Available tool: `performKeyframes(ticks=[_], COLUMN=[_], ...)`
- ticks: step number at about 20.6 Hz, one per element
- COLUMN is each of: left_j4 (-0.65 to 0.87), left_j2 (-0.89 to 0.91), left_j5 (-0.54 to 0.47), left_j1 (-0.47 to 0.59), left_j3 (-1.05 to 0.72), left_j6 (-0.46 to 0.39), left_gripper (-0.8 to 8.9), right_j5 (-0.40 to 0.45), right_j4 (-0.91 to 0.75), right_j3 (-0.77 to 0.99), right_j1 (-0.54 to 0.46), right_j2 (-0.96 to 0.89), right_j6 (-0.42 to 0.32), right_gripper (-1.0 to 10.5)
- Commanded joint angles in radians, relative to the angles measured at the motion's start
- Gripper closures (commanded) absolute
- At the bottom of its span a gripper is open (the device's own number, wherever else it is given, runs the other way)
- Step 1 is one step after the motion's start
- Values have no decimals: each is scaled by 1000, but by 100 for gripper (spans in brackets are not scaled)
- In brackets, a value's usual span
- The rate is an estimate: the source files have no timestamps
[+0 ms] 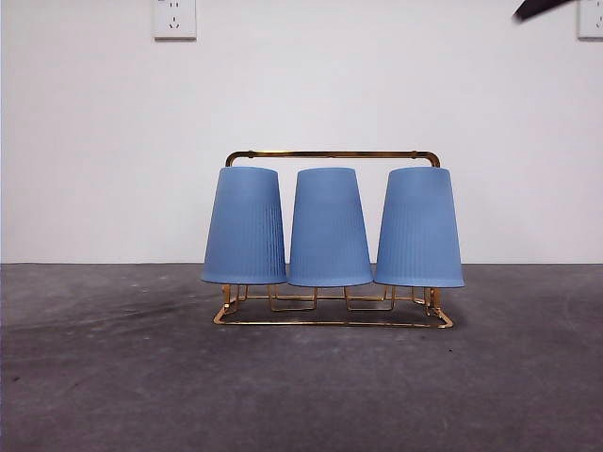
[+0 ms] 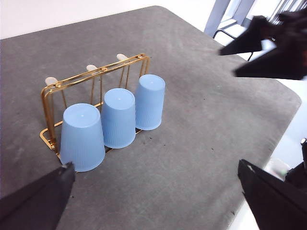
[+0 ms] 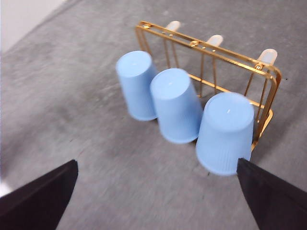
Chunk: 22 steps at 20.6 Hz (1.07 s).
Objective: The left arm pick up the left cup on cup holder and place it on desk, then the right arm insert the right cup into the first cup, and then the left arm insert the mid cup into the first cup
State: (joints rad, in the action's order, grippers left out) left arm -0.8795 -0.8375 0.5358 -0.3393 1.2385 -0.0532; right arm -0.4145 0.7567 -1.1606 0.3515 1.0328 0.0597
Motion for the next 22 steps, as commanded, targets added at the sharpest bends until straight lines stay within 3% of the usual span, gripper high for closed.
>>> performKeyframes(ticks=[1,8,16,22], left_j4=[11,11,11,11], left_j2=[-5,-5,-5,-5], left_j5=[9,9,9,8], left_j1=[-13,-37,-49,-49], left_j3=[19,19,19,19], left_j6=[-6,-5,-1,2], left_gripper=[250,250,250,250], right_j5=[6,86,199,206], right_j4=[-53,-192,-302,-307], right_j3=[-26,-38,-46,-46], right_j1=[6,7,7,13], right_j2=[81,282,455,518], right_j6=[27,62,27,10], right_gripper=[380,380,380,381])
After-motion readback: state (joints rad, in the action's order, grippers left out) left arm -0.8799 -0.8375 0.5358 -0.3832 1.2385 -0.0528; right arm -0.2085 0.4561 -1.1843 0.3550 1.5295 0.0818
